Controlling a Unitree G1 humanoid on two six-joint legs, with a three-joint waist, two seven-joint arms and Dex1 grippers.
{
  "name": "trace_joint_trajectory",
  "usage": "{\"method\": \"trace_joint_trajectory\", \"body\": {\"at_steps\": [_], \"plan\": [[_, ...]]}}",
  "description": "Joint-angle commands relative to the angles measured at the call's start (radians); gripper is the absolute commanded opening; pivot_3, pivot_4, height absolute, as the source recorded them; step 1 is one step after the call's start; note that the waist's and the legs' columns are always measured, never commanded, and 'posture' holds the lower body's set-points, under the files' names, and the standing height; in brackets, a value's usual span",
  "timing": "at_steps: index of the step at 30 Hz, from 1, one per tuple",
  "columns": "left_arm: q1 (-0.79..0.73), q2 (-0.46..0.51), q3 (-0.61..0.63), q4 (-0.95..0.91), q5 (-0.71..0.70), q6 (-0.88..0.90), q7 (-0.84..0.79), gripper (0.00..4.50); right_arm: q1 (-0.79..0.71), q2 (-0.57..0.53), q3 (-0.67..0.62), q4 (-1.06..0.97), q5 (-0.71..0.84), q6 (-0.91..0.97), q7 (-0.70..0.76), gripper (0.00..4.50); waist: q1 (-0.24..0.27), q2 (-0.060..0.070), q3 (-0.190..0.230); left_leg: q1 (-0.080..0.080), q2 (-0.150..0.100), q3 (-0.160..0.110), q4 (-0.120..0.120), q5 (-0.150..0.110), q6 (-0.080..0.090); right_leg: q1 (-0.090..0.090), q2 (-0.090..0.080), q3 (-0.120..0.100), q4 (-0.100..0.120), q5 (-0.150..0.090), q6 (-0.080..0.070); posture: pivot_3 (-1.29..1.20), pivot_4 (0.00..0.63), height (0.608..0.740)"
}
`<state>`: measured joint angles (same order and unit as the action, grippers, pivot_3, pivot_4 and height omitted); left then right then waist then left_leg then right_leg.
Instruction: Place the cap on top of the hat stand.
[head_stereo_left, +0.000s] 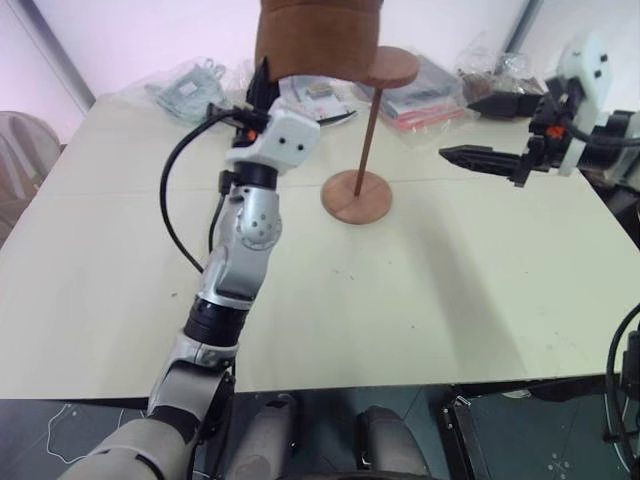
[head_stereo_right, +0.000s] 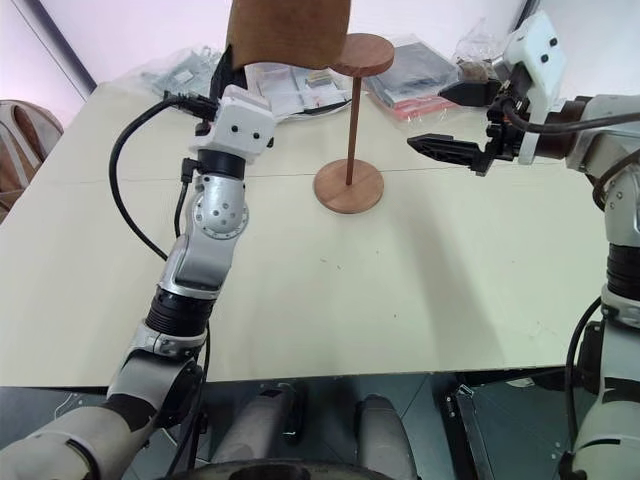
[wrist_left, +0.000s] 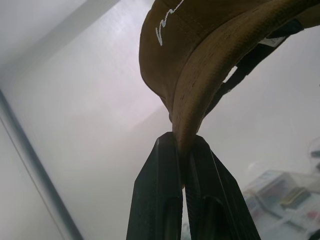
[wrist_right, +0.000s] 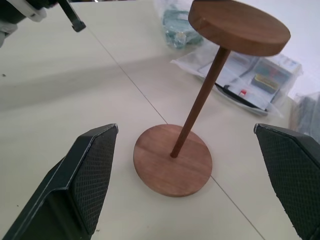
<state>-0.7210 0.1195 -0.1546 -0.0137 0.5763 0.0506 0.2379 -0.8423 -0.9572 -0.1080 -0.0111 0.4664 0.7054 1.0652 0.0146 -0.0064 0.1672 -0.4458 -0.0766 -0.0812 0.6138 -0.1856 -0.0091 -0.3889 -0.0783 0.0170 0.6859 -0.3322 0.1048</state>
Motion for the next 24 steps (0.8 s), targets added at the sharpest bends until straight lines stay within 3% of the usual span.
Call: {"method": "trace_joint_trajectory", "body": {"at_steps": [1,24], "plan": [[-0.035,-0.014,-0.021,-0.02,-0.001,-0.038,0.006,0.03,-0.009,-0.019,-0.044,-0.036,0.014,-0.01,-0.01,4.5,0.0,0.0,0.0,0.0,0.0,0.0,0.0,0.0,0.0,0.0,0.0,0.0,0.0,0.0,0.0,0.0,0.15,0.74],[0.053,-0.123,-0.161,0.107,0.133,-0.031,0.13,0.03,0.016,-0.027,-0.039,-0.045,0.013,-0.001,-0.006,4.5,0.002,0.0,0.0,0.0,0.0,0.0,0.001,0.0,0.0,0.0,0.0,0.0,0.0,0.0,0.0,0.0,0.15,0.74]]}}
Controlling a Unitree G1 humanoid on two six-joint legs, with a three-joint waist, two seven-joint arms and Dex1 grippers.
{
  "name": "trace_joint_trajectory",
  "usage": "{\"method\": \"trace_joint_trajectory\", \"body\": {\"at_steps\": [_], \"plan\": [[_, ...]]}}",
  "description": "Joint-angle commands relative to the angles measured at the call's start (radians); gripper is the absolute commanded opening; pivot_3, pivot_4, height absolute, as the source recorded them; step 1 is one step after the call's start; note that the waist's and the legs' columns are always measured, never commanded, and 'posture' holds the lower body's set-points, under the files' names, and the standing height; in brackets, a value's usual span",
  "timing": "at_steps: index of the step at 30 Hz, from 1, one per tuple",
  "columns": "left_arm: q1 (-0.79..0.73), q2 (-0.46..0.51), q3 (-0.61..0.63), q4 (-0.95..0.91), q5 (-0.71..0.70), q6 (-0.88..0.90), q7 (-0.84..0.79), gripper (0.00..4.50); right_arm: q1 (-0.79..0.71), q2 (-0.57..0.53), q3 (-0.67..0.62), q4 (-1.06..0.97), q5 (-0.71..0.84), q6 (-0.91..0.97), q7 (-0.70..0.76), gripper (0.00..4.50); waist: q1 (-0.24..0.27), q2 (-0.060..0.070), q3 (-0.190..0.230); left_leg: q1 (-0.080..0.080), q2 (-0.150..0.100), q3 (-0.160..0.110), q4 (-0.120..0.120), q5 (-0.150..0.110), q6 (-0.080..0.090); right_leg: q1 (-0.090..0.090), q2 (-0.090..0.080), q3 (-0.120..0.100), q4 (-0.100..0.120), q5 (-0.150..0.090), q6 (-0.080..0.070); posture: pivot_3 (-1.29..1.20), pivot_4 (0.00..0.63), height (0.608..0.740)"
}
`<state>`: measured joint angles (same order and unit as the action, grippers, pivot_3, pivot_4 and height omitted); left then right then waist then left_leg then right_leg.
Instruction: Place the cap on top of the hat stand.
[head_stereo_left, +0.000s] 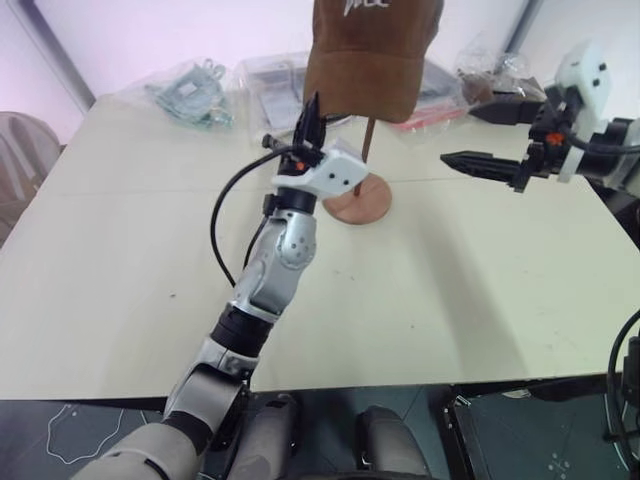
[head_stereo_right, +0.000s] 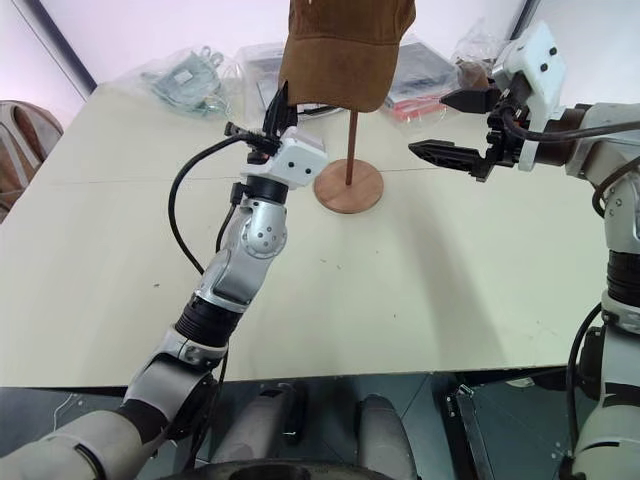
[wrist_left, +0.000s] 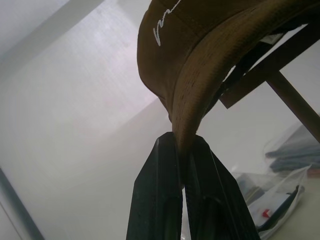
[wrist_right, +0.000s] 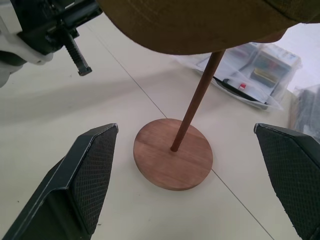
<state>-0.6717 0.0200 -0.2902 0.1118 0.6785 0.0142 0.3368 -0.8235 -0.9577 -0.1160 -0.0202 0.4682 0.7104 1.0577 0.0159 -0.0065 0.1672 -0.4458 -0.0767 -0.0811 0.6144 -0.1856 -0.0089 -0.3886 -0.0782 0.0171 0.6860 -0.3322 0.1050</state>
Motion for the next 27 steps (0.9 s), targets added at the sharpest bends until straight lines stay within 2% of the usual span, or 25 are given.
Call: {"method": "trace_joint_trajectory", "body": {"at_steps": [1,14,20,27], "plan": [[0.011,-0.031,-0.034,-0.021,0.038,0.009,0.036,0.03,-0.004,-0.029,-0.031,-0.033,0.011,-0.005,0.005,4.5,0.001,0.0,0.0,0.0,0.0,0.0,0.0,0.0,0.0,0.0,0.0,0.0,0.0,0.0,0.0,0.0,0.15,0.74],[0.071,-0.042,-0.068,-0.02,0.04,0.007,0.02,0.03,-0.013,-0.028,-0.011,-0.022,0.001,-0.009,0.014,4.5,0.0,0.0,0.0,0.0,0.0,0.0,0.0,0.0,0.0,0.0,0.0,0.0,0.0,0.0,0.0,0.0,0.15,0.74],[0.103,-0.021,-0.078,-0.032,0.0,-0.006,-0.065,0.03,-0.019,-0.021,-0.004,-0.016,-0.002,-0.018,0.017,4.5,-0.001,0.0,0.0,0.0,0.0,0.0,0.0,0.0,0.0,0.0,0.0,0.0,0.0,0.0,0.0,0.0,0.15,0.74],[0.123,-0.027,-0.086,-0.027,-0.009,-0.02,-0.078,0.03,-0.021,-0.024,-0.002,-0.014,-0.002,-0.02,0.021,4.5,0.0,0.0,0.0,0.0,0.0,0.0,0.001,0.0,0.0,0.0,0.0,0.0,0.0,0.0,0.0,0.0,0.15,0.74]]}}
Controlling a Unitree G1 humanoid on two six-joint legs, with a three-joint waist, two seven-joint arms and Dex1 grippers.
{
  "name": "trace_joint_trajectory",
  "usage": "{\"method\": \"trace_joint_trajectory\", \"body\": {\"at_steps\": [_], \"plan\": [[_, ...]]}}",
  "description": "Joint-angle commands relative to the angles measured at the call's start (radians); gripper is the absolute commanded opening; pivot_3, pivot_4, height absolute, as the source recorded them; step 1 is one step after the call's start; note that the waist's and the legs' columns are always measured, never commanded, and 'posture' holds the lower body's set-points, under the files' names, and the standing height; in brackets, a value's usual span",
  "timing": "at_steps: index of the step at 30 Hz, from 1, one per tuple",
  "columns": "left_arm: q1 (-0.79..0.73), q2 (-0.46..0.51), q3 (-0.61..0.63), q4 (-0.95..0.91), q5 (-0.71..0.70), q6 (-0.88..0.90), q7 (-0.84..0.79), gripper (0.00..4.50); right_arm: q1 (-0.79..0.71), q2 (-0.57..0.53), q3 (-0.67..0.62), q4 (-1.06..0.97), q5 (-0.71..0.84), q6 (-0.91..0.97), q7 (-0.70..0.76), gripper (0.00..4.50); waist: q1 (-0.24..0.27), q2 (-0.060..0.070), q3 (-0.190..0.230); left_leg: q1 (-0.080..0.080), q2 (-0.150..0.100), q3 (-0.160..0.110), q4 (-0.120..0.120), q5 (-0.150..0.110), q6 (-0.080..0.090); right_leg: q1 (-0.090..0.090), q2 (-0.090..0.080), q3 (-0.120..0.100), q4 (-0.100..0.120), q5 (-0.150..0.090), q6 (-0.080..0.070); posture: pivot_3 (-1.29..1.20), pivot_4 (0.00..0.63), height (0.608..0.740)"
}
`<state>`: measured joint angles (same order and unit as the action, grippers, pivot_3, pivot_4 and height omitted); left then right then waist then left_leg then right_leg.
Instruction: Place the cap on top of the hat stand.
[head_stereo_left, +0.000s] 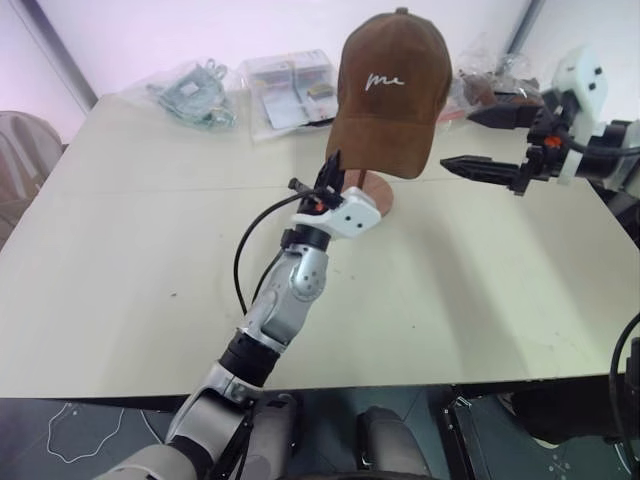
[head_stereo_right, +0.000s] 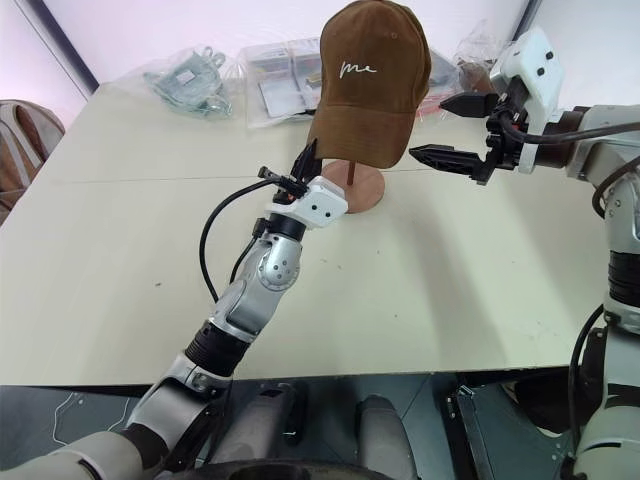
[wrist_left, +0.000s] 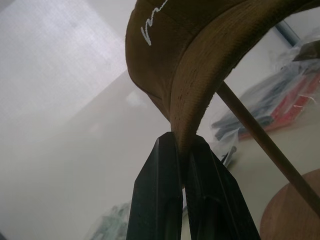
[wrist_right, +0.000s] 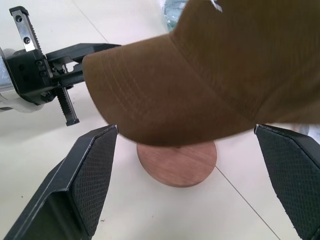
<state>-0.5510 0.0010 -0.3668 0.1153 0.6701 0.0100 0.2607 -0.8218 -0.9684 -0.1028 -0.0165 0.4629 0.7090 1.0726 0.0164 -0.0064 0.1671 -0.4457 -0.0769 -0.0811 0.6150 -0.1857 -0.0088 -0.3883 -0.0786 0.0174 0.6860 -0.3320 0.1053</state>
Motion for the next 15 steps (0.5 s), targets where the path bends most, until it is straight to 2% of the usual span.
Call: {"method": "trace_joint_trajectory", "body": {"at_steps": [1,5,6,7,9,14,15], "plan": [[0.004,-0.011,-0.011,-0.03,-0.004,-0.014,-0.006,0.03,-0.025,-0.014,-0.014,-0.016,0.002,-0.019,0.007,4.5,0.0,0.0,0.0,0.0,0.0,0.0,0.0,0.0,0.0,0.0,0.0,0.0,0.0,0.0,0.0,0.0,0.15,0.74],[0.01,-0.015,-0.017,-0.037,-0.011,-0.011,-0.023,0.03,-0.028,-0.019,-0.015,-0.017,0.0,-0.016,0.013,4.5,0.0,0.0,0.0,0.0,0.0,0.0,0.0,0.0,0.0,0.0,0.0,0.0,0.0,0.0,0.0,0.0,0.15,0.74],[0.011,-0.015,-0.019,-0.038,-0.016,-0.014,-0.032,0.7,-0.029,-0.019,-0.014,-0.017,-0.001,-0.016,0.015,4.5,0.0,0.0,0.0,0.0,0.0,0.0,0.0,0.0,0.0,0.0,0.0,0.0,0.0,0.0,0.0,0.0,0.15,0.74],[0.011,-0.014,-0.019,-0.039,-0.019,-0.015,-0.038,0.93,-0.03,-0.019,-0.014,-0.017,-0.002,-0.016,0.016,4.5,-0.001,0.0,0.0,0.0,0.0,0.0,0.0,0.0,0.0,0.0,0.0,0.0,0.0,0.0,0.0,0.0,0.15,0.74],[0.015,-0.015,-0.021,-0.042,-0.02,-0.016,-0.044,1.84,-0.03,-0.019,-0.016,-0.017,-0.004,-0.016,0.017,4.5,-0.001,0.0,0.0,0.0,0.0,0.0,0.0,0.0,0.0,0.0,0.0,0.0,0.0,0.0,0.0,0.0,0.15,0.74],[0.022,-0.003,-0.031,-0.054,-0.038,-0.033,-0.093,4.46,-0.028,-0.019,-0.019,-0.021,-0.004,-0.017,0.019,4.5,-0.001,0.0,0.0,0.0,0.0,0.0,0.0,0.0,0.0,0.0,0.0,0.0,0.0,0.0,0.0,0.0,0.15,0.74],[0.028,0.003,-0.033,-0.061,-0.047,-0.038,-0.111,4.46,-0.027,-0.019,-0.019,-0.022,-0.004,-0.018,0.019,4.5,-0.001,0.0,0.0,0.0,0.0,0.0,0.0,0.0,0.0,0.0,0.0,0.0,0.0,0.0,0.0,0.0,0.15,0.74]]}}
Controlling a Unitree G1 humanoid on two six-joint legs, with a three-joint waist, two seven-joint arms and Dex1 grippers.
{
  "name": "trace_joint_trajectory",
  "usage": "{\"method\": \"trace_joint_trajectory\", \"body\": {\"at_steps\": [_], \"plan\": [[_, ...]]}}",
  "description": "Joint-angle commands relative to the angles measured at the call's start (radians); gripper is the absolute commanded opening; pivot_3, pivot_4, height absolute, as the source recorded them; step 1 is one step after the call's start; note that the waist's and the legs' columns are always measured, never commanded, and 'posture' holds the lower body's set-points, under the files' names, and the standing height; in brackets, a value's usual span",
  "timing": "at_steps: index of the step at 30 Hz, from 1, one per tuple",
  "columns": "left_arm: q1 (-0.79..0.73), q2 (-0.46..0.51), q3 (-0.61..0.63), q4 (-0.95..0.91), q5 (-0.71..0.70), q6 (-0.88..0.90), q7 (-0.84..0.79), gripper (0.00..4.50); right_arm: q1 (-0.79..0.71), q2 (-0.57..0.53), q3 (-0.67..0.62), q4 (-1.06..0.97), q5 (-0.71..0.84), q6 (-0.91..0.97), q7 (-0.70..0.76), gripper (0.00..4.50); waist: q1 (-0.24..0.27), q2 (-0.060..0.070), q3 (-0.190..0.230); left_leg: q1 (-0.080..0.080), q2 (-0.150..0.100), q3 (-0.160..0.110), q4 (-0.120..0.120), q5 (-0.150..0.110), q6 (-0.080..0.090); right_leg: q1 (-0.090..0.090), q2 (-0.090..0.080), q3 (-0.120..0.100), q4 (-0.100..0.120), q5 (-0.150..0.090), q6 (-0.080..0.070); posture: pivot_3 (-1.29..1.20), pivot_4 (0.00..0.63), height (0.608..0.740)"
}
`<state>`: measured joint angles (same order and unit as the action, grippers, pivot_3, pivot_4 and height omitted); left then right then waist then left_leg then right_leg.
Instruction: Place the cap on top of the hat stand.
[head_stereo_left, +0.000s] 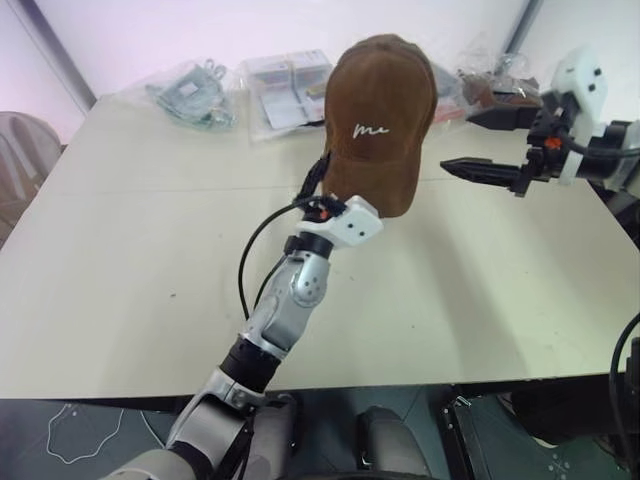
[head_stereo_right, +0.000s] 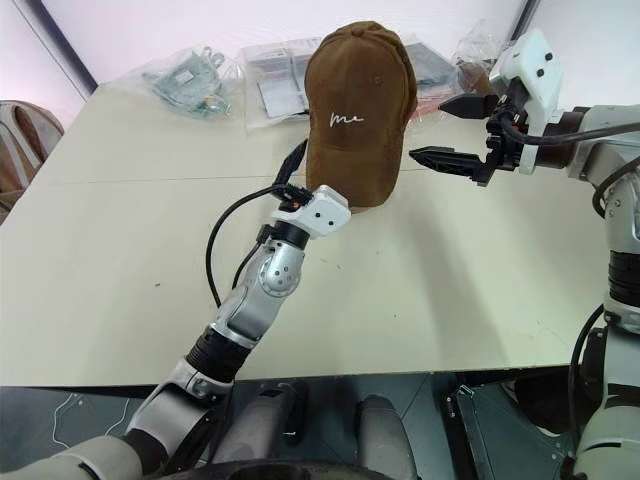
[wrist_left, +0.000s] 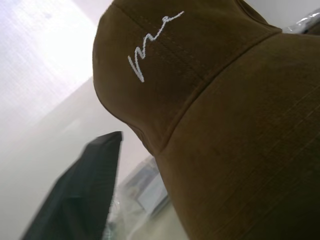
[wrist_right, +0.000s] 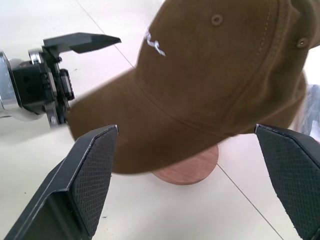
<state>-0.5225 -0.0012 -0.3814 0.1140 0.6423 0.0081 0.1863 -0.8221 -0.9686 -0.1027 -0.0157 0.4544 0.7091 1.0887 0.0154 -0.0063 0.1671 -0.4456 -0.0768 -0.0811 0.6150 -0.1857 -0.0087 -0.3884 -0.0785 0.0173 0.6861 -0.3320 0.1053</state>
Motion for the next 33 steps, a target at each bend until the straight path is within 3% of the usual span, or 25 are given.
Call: {"method": "trace_joint_trajectory", "body": {"at_steps": [1,11,21,27,33], "plan": [[0.004,0.009,-0.017,-0.063,-0.034,-0.041,-0.058,4.46,-0.027,-0.018,-0.019,-0.022,0.004,-0.019,0.003,4.5,0.0,0.0,0.0,0.0,0.0,0.0,0.0,0.0,0.0,0.0,0.0,0.0,0.0,0.0,0.0,0.0,0.15,0.74],[0.12,0.059,-0.015,-0.165,-0.259,-0.079,-0.334,4.46,-0.032,-0.011,-0.016,-0.021,0.003,-0.028,0.004,4.5,-0.001,0.0,0.0,0.0,0.0,0.0,0.0,0.0,0.0,0.0,0.0,0.001,0.0,0.0,0.0,0.0,0.15,0.74],[0.183,0.118,0.079,-0.328,-0.491,0.092,-0.567,4.46,-0.038,-0.008,-0.005,-0.014,0.002,-0.042,0.01,4.5,-0.003,0.001,0.0,0.0,0.0,0.0,0.0,0.0,0.0,0.0,0.0,0.001,0.0,0.0,0.0,0.0,0.15,0.74],[0.114,0.276,0.314,-0.536,-0.82,0.464,-0.761,4.46,-0.019,-0.015,-0.002,-0.019,-0.004,-0.057,0.018,4.5,-0.005,0.001,0.0,0.0,0.001,0.0,0.0,0.0,0.0,0.0,0.0,0.001,0.0,0.0,0.0,0.0,0.15,0.74],[0.016,0.516,0.515,-0.569,-1.067,0.704,-0.914,4.46,0.007,-0.024,-0.013,-0.026,-0.007,-0.069,0.025,4.5,-0.005,0.001,0.0,0.001,0.001,0.0,0.0,0.0,0.0,0.001,0.001,0.001,-0.001,0.0,0.0,0.0,0.15,0.74]]}}
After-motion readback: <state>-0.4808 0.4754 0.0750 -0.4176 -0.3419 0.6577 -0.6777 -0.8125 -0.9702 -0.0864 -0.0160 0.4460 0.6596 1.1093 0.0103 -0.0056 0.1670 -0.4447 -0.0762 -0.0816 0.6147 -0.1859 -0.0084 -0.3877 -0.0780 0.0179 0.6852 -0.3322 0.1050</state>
